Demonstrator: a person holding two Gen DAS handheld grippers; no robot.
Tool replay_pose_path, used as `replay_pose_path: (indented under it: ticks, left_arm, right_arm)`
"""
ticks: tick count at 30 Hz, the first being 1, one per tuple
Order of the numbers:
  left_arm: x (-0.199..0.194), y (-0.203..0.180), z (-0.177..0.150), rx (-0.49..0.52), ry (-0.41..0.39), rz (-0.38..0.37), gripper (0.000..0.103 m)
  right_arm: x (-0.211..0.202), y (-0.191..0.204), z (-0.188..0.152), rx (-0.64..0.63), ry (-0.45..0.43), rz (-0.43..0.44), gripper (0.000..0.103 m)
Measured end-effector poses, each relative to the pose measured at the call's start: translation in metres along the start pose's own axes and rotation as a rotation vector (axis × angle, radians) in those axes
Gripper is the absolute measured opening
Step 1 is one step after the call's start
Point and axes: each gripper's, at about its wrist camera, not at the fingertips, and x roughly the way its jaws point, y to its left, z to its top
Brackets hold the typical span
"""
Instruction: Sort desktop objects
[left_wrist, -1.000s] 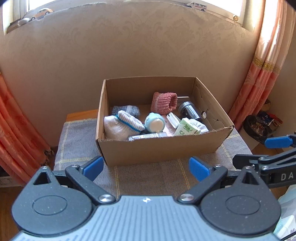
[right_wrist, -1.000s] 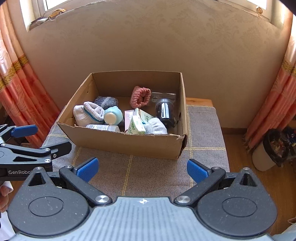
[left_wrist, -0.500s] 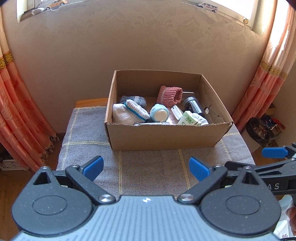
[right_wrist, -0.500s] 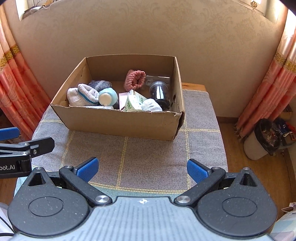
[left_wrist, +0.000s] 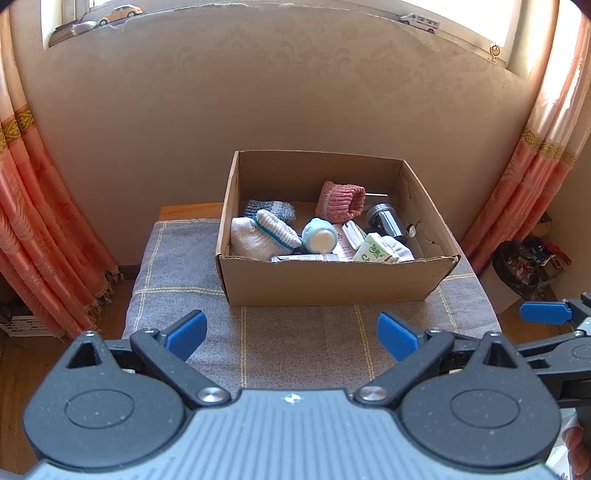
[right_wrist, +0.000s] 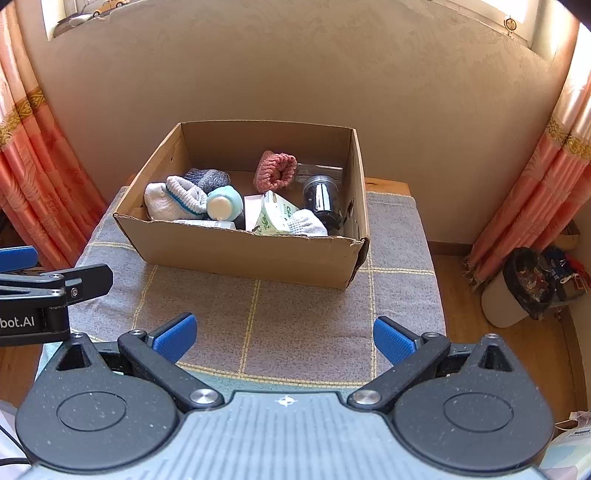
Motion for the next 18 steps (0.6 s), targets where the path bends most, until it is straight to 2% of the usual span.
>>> replay_pose_path:
  ticks: [18]
  left_arm:
    - [-0.0036,-0.0025,0.0047,-0.008,0.001,-0.011,0.099]
  right_arm:
    - [-0.0016,0.0010,0.0043,0.005,-0.006,0.023,0.103]
